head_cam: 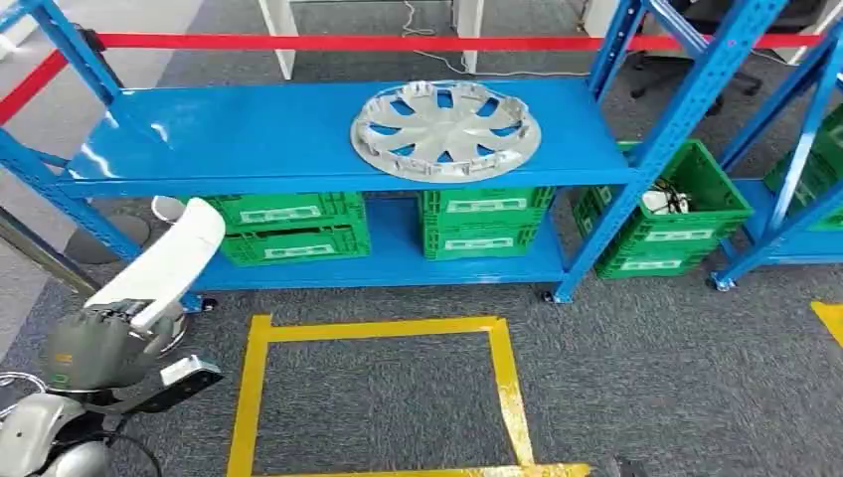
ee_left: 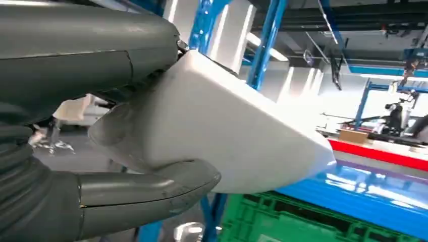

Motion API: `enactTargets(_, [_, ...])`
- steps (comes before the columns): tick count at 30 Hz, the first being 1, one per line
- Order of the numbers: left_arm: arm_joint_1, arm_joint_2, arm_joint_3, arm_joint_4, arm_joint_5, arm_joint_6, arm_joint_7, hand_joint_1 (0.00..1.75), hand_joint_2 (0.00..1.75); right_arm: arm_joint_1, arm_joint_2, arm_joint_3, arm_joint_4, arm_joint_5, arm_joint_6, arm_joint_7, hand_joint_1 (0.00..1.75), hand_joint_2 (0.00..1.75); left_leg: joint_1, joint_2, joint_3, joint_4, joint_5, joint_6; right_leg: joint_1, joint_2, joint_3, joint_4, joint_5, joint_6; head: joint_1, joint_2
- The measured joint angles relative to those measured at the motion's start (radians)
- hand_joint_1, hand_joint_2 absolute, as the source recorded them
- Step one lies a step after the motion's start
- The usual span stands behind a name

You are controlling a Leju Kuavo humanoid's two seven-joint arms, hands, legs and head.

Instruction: Take the parts from the cabinet and place them on the table.

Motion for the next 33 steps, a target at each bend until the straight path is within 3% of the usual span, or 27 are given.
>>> enactTargets(1, [-0.004,-0.002,0.0,0.001,0.009,-0.001,0.0,1.75,1.75,0.0,0.0,-0.001,0.0,-0.006,-0.002,0.006,0.0,0.0,0.004,0.0,-0.018,0.079,-0.058,-0.007,-0.001,-0.002,-0.014,0.006,0.005,0.0,-0.007,0.0])
enactTargets(2, [-0.007,-0.005,0.0,0.002,0.016,-0.002,-0.001,1.75,1.75,-0.002,0.002,-0.002,0.0,-0.007,-0.004,0.011,0.0,0.0,0.009,0.0,-0.034,0.161,-0.102,-0.012,-0.001,-0.005,-0.028,0.015,0.01,0.0,-0.003,0.0])
enactTargets(3, [-0.009,-0.007,0.0,0.003,0.018,-0.002,-0.002,1.75,1.75,-0.003,0.003,-0.002,0.0,-0.007,-0.007,0.012,0.0,0.0,0.013,0.0,-0.041,0.222,-0.118,-0.018,-0.001,-0.007,-0.042,0.024,0.015,0.001,-0.005,0.0])
enactTargets(4, [-0.01,-0.008,0.0,0.005,0.021,-0.002,-0.002,1.75,1.75,-0.004,0.003,-0.003,0.0,-0.007,-0.007,0.014,0.0,0.0,0.016,0.0,-0.034,0.246,-0.105,-0.023,-0.003,-0.008,-0.057,0.034,0.019,0.003,-0.005,0.0])
enactTargets(5, [-0.013,-0.01,0.0,0.006,0.023,-0.003,-0.002,1.75,1.75,-0.006,0.005,-0.003,0.0,-0.007,-0.009,0.016,0.0,0.0,0.021,0.0,-0.008,0.23,-0.068,-0.028,-0.005,-0.009,-0.076,0.046,0.023,0.008,-0.005,0.0])
enactTargets(7, [-0.023,-0.012,0.0,0.007,0.024,-0.003,-0.003,1.75,1.75,-0.01,0.008,-0.003,0.0,-0.01,-0.01,0.017,0.0,0.0,0.028,0.0,0.082,0.105,0.0,-0.037,-0.012,-0.01,-0.113,0.072,0.033,0.019,-0.005,0.0])
enactTargets(8, [-0.03,-0.013,0.0,0.008,0.026,-0.003,-0.005,1.75,1.75,-0.012,0.008,-0.004,-0.001,-0.013,-0.011,0.017,0.0,0.0,0.032,0.0,0.131,0.024,-0.017,-0.041,-0.012,-0.009,-0.127,0.086,0.036,0.024,-0.006,0.0])
enactTargets(9, [-0.038,-0.014,-0.001,0.01,0.027,-0.003,-0.005,1.75,1.75,-0.013,0.008,-0.004,-0.002,-0.016,-0.012,0.017,0.0,0.0,0.023,-0.002,0.169,-0.04,-0.049,-0.037,-0.008,-0.009,-0.141,0.095,0.041,0.032,-0.007,0.0])
enactTargets(10, [-0.042,-0.015,-0.001,0.011,0.027,-0.003,-0.006,1.75,1.75,-0.013,0.009,-0.004,-0.003,-0.017,-0.012,0.016,0.0,0.0,0.022,-0.002,0.168,-0.045,-0.054,-0.019,-0.008,-0.008,-0.143,0.094,0.051,0.038,-0.004,0.0])
enactTargets(12, [-0.045,-0.016,-0.002,0.013,0.027,-0.003,-0.006,1.75,1.75,-0.012,0.01,-0.005,-0.003,-0.018,-0.012,0.016,0.0,0.0,0.017,-0.002,0.153,-0.038,-0.042,-0.004,-0.01,-0.007,-0.148,0.09,0.072,0.052,-0.005,0.0])
enactTargets(13, [-0.047,-0.017,-0.003,0.015,0.027,-0.003,-0.006,1.75,1.75,-0.01,0.009,-0.006,-0.003,-0.019,-0.012,0.017,0.0,0.0,0.02,0.0,0.14,-0.043,-0.029,0.01,-0.01,-0.005,-0.157,0.09,0.075,0.061,-0.005,0.0])
enactTargets(14, [-0.052,-0.018,-0.003,0.016,0.027,-0.003,-0.007,1.75,1.75,-0.01,0.009,-0.008,-0.003,-0.019,-0.012,0.016,0.0,0.0,0.022,0.006,0.128,-0.043,-0.018,0.023,-0.013,-0.004,-0.166,0.103,0.039,0.065,-0.007,0.0])
enactTargets(15, [-0.054,-0.019,-0.003,0.016,0.027,-0.003,-0.008,1.75,1.75,-0.011,0.01,-0.008,-0.003,-0.019,-0.011,0.014,0.0,0.0,0.021,0.006,0.114,-0.043,-0.007,0.033,-0.013,-0.004,-0.181,0.141,-0.021,0.067,-0.001,0.0])
enactTargets(17, [-0.06,-0.021,-0.005,0.02,0.032,-0.003,-0.012,1.75,1.75,-0.012,0.01,-0.008,-0.002,-0.017,0.002,0.008,0.0,0.0,0.019,0.007,0.085,-0.042,0.018,0.037,-0.013,-0.003,-0.209,0.274,-0.136,0.07,0.0,0.0])
enactTargets(18, [-0.067,-0.024,-0.006,0.024,0.033,-0.003,-0.016,1.75,1.75,-0.013,0.01,-0.008,-0.002,-0.011,0.016,0.008,0.0,0.0,0.017,0.007,0.066,-0.042,0.033,0.038,-0.013,-0.004,-0.218,0.348,-0.165,0.07,0.001,0.0])
enactTargets(19, [-0.076,-0.027,-0.008,0.03,0.036,-0.003,-0.02,1.75,1.75,-0.014,0.01,-0.007,-0.001,0.004,0.032,0.008,0.0,0.0,0.014,0.007,0.047,-0.041,0.047,0.038,-0.013,-0.003,-0.214,0.389,-0.155,0.07,-0.001,0.0])
enactTargets(20, [-0.087,-0.029,-0.012,0.034,0.042,-0.004,-0.024,1.75,1.75,-0.014,0.01,-0.005,0.002,0.016,0.041,0.008,0.0,0.0,0.013,0.007,0.029,-0.039,0.06,0.037,-0.013,-0.003,-0.195,0.392,-0.117,0.067,0.0,0.0])
enactTargets(22, [-0.11,-0.033,-0.024,0.048,0.047,-0.004,-0.029,1.75,1.75,-0.015,0.01,0.008,0.008,0.036,0.048,0.011,0.0,0.0,0.011,0.005,-0.002,-0.038,0.085,0.033,-0.012,-0.003,-0.109,0.3,-0.04,0.057,0.0,0.0])
enactTargets(23, [-0.121,-0.034,-0.027,0.054,0.048,-0.004,-0.032,1.75,1.75,-0.017,0.01,0.014,0.01,0.044,0.05,0.012,0.0,0.0,0.01,0.004,-0.011,-0.038,0.098,0.029,-0.01,-0.002,-0.04,0.209,-0.036,0.05,0.0,0.0])
enactTargets(24, [-0.129,-0.034,-0.029,0.058,0.052,-0.004,-0.034,1.75,1.75,-0.02,0.008,0.021,0.012,0.057,0.051,0.013,0.0,0.0,0.007,0.004,-0.017,-0.036,0.107,0.023,-0.005,-0.001,0.04,0.103,-0.071,0.043,0.0,0.0])
enactTargets(25, [-0.14,-0.034,-0.031,0.062,0.054,-0.004,-0.035,1.75,1.75,-0.023,0.008,0.029,0.015,0.072,0.052,0.012,0.0,0.0,0.007,0.007,-0.021,-0.037,0.119,0.017,-0.004,0.0,0.089,0.016,-0.097,0.04,-0.002,0.0])
enactTargets(26, [-0.153,-0.035,-0.034,0.07,0.058,-0.005,-0.037,1.75,1.75,-0.024,0.008,0.041,0.021,0.089,0.052,0.011,0.0,0.0,0.011,0.009,-0.021,-0.047,0.137,0.012,0.0,0.002,0.067,0.024,-0.089,0.04,-0.001,0.0])
enactTargets(28, [-0.166,-0.035,-0.046,0.082,0.064,-0.005,-0.037,1.75,1.75,-0.022,0.008,0.06,0.028,0.107,0.048,0.011,0.0,0.0,0.012,0.008,-0.025,-0.064,0.166,-0.003,0.004,0.002,0.049,0.019,-0.066,0.03,0.0,0.0])
enactTargets(29, [-0.166,-0.035,-0.049,0.091,0.066,-0.006,-0.037,1.75,1.75,-0.021,0.008,0.068,0.034,0.112,0.045,0.011,0.0,0.0,0.016,0.007,-0.032,-0.063,0.145,-0.008,-0.004,-0.005,0.037,0.016,-0.048,0.021,0.0,0.0])
enactTargets(30, [-0.167,-0.033,-0.051,0.098,0.067,-0.008,-0.037,1.75,1.75,-0.019,0.006,0.073,0.035,0.114,0.042,0.011,0.0,0.0,0.015,0.006,-0.041,-0.035,0.077,-0.01,-0.003,-0.005,0.022,0.017,-0.035,0.009,-0.004,0.0])
enactTargets(32, [-0.176,-0.034,-0.056,0.11,0.077,-0.009,-0.037,1.75,1.75,-0.018,0.005,0.085,0.038,0.117,0.038,0.01,0.0,0.0,0.017,0.006,-0.06,0.103,-0.062,-0.015,0.0,-0.007,-0.002,0.022,-0.006,0.002,-0.008,0.0])
enactTargets(33, [-0.18,-0.034,-0.058,0.114,0.079,-0.01,-0.037,1.75,1.75,-0.02,0.004,0.088,0.04,0.119,0.037,0.01,0.0,0.0,0.017,0.006,-0.067,0.182,-0.097,-0.017,0.002,-0.007,-0.021,0.026,0.007,0.0,-0.009,0.0])
